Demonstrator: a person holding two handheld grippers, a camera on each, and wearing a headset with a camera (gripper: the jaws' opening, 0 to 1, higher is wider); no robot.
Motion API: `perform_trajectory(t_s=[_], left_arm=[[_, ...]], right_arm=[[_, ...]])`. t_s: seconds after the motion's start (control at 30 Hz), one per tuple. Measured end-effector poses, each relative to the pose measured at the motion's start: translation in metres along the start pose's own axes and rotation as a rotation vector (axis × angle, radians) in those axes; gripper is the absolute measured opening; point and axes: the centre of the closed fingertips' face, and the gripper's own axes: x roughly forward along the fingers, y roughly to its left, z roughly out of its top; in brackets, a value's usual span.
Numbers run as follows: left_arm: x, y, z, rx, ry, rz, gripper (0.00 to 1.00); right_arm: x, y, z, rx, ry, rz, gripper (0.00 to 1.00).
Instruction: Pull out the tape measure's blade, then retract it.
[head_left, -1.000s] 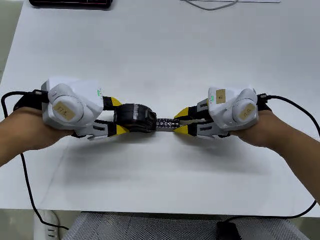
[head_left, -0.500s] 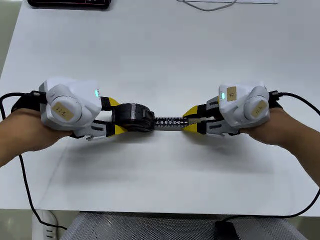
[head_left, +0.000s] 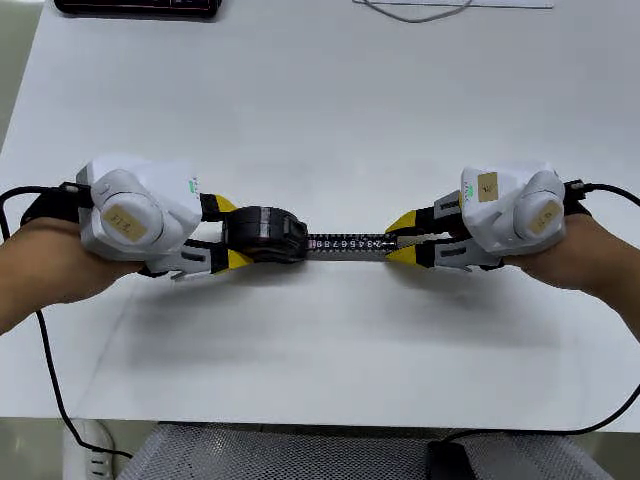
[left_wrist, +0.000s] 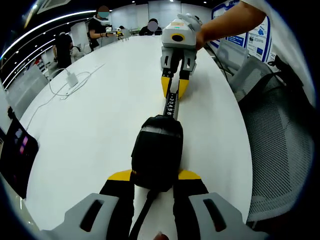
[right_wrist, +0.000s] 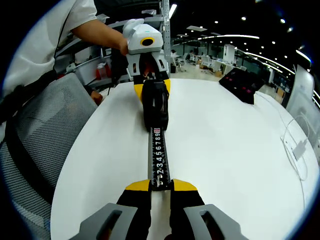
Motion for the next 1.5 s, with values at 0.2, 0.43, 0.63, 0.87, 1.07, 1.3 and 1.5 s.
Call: perform_trajectory(t_s=[0.2, 0.43, 0.63, 0.87, 1.07, 1.3, 1.5], left_arm=[[0.000, 0.000, 0.000, -0.001, 0.003, 0.001, 0.24], [0.000, 0.000, 0.000, 0.001, 0.005, 0.002, 0.24], [0.000, -0.001, 0.001, 0.000, 0.004, -0.002, 0.24], [0.000, 0.000, 0.001, -0.001, 0.004, -0.004, 0.24], [0.001, 0.000, 0.001, -0.001, 0.003, -0.004, 0.24], [0.001, 0.000, 0.000, -0.003, 0.004, -0.004, 0.24], [0.001, 0.000, 0.001, -0.002, 0.003, -0.006, 0.24]], right_arm=[[-0.008, -0.001, -0.008, 0.003, 0.011, -0.004, 0.10], [-0.013, 0.000, -0.015, 0.017, 0.021, -0.007, 0.10], [-0.018, 0.001, -0.021, 0.023, 0.027, -0.010, 0.10], [-0.026, 0.001, -0.029, 0.029, 0.041, -0.012, 0.10], [-0.031, 0.001, -0.034, 0.031, 0.053, -0.012, 0.10], [-0.036, 0.000, -0.035, 0.037, 0.053, -0.015, 0.10], [-0.039, 0.002, -0.039, 0.032, 0.065, -0.012, 0.10]])
